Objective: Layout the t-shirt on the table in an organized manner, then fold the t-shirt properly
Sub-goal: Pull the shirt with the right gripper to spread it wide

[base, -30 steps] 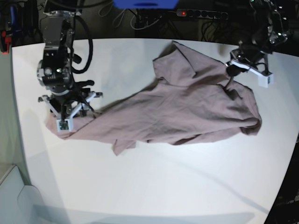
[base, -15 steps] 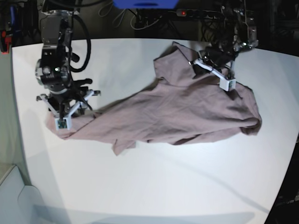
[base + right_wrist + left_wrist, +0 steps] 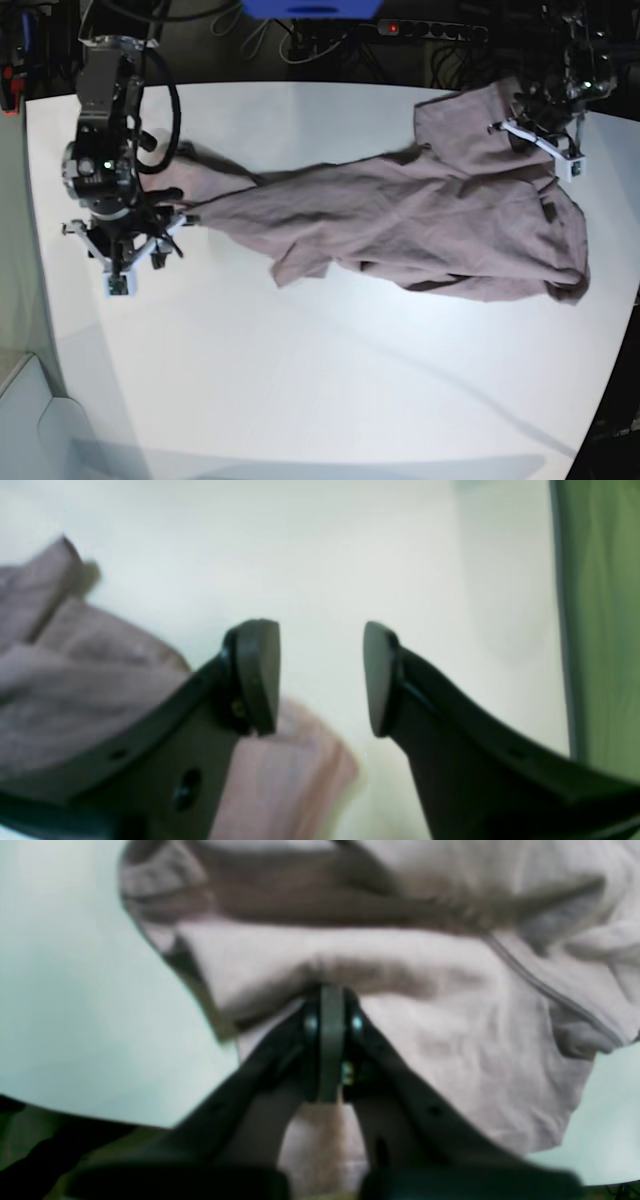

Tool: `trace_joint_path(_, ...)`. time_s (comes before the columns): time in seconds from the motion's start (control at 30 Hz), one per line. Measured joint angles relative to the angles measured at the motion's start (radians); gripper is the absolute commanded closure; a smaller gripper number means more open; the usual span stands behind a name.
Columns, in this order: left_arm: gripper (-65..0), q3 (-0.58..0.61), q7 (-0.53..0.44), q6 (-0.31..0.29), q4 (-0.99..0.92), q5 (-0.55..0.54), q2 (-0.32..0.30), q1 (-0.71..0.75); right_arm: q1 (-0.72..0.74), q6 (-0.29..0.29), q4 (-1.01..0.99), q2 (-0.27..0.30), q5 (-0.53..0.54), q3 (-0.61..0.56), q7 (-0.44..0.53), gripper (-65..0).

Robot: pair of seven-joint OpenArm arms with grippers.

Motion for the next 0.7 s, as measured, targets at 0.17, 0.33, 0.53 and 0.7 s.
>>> trace_joint_path(0.17,-0.2,0.002,0.003,0.007,0.003,0.007,0.002,0.000,0.021,0.000,0.000,0.003,-0.003,-0.163,-0.003,-28.1)
trace_joint_path(0.33,-0.2,0.002,0.004,0.007,0.005,0.005,0.003,0.002,0.090,0.000,-0.055,-0.005,0.004,-0.340,0.001,-28.1)
trace_joint_path(0.53,-0.2,0.001,0.003,0.007,0.006,0.006,0.004,0.002,0.204,0.000,-0.278,-0.046,0.000,-0.385,0.009,-28.1)
trace_joint_path(0.7,-0.2,-0.004,-0.008,0.014,0.009,0.015,0.025,0.003,0.300,0.000,-0.445,-0.066,0.002,-0.383,0.021,-28.1)
